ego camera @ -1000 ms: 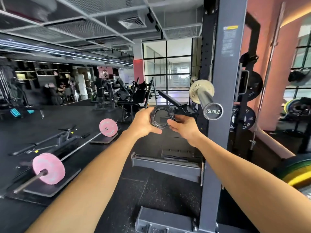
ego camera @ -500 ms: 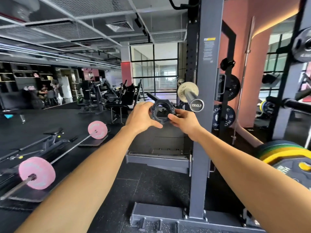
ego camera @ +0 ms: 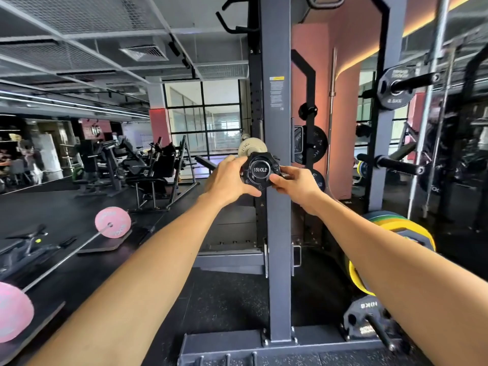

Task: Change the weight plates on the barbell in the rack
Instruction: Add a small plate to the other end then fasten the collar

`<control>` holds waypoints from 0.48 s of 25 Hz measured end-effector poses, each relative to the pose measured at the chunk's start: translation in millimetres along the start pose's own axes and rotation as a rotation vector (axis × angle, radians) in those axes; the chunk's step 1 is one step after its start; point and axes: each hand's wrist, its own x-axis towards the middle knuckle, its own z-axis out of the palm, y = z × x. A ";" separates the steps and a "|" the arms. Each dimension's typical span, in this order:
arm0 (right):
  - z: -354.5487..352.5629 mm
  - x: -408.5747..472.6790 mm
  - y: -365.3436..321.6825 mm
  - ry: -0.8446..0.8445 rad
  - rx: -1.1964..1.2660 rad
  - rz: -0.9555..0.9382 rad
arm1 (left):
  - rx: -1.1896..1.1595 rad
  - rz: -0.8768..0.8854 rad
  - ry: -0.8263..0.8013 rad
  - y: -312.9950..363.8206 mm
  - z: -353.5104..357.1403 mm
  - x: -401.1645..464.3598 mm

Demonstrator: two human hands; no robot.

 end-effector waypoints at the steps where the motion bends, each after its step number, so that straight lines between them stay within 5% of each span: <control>1: -3.0 2.6 -0.3 0.006 -0.009 -0.006 | 0.001 0.005 0.001 1.5 2.0 4.5; 12: -3.9 54.3 27.0 0.013 -0.215 0.012 | -0.003 -0.047 -0.053 -18.8 28.0 32.6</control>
